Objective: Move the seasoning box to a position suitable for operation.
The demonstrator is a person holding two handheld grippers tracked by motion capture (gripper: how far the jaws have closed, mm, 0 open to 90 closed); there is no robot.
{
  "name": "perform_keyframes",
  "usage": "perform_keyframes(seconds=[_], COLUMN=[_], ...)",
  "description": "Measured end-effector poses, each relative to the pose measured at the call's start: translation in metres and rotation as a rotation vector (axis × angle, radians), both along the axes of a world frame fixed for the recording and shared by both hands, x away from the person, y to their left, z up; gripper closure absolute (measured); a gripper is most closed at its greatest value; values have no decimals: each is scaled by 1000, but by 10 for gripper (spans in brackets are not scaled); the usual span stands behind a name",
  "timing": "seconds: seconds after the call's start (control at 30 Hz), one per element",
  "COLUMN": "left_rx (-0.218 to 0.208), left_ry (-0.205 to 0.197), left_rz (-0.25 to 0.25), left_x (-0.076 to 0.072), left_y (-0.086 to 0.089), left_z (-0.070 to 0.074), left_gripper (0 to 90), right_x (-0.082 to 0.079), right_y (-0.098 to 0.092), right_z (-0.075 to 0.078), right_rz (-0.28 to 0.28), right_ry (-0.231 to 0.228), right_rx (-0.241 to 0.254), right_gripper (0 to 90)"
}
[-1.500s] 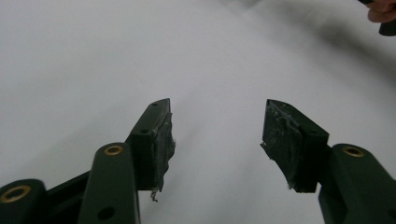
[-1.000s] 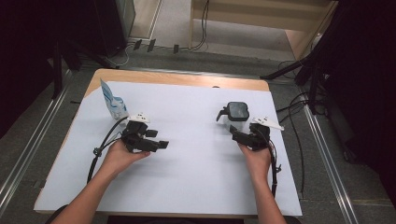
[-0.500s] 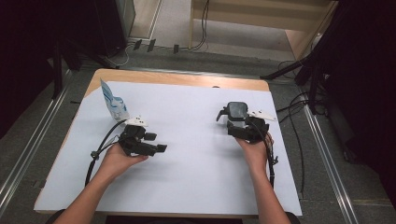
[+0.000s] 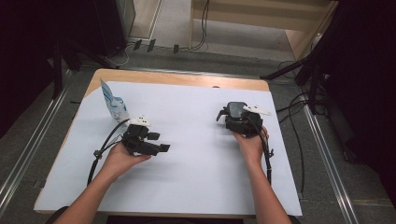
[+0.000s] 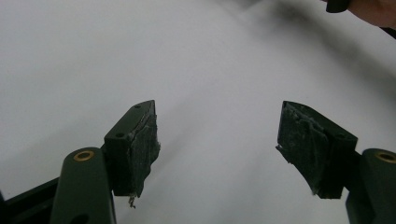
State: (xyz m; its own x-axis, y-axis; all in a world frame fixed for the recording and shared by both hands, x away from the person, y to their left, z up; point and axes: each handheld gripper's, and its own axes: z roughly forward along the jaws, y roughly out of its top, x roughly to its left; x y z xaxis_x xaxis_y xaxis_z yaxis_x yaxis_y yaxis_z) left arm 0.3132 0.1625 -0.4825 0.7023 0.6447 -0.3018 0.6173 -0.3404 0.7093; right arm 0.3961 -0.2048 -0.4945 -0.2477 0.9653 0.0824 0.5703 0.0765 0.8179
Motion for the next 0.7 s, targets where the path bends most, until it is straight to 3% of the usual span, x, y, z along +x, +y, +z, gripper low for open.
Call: perform_keyframes(seconds=[0.3,0.47,0.7], left_rx=[-5,-5,-15], left_ry=[7,13,18], left_rz=[5,3,15], left_x=[-1,-2,-3], left_y=[1,3,9], left_z=[-1,-2,-2], left_gripper=[297,298,307], right_x=[12,11,10], right_y=[2,3,2], right_z=[-11,-17,-16], right_rz=[-8,-11,-3], right_ry=[-10,-47,-50], right_rx=[25,17,-3], right_gripper=[97,102,126])
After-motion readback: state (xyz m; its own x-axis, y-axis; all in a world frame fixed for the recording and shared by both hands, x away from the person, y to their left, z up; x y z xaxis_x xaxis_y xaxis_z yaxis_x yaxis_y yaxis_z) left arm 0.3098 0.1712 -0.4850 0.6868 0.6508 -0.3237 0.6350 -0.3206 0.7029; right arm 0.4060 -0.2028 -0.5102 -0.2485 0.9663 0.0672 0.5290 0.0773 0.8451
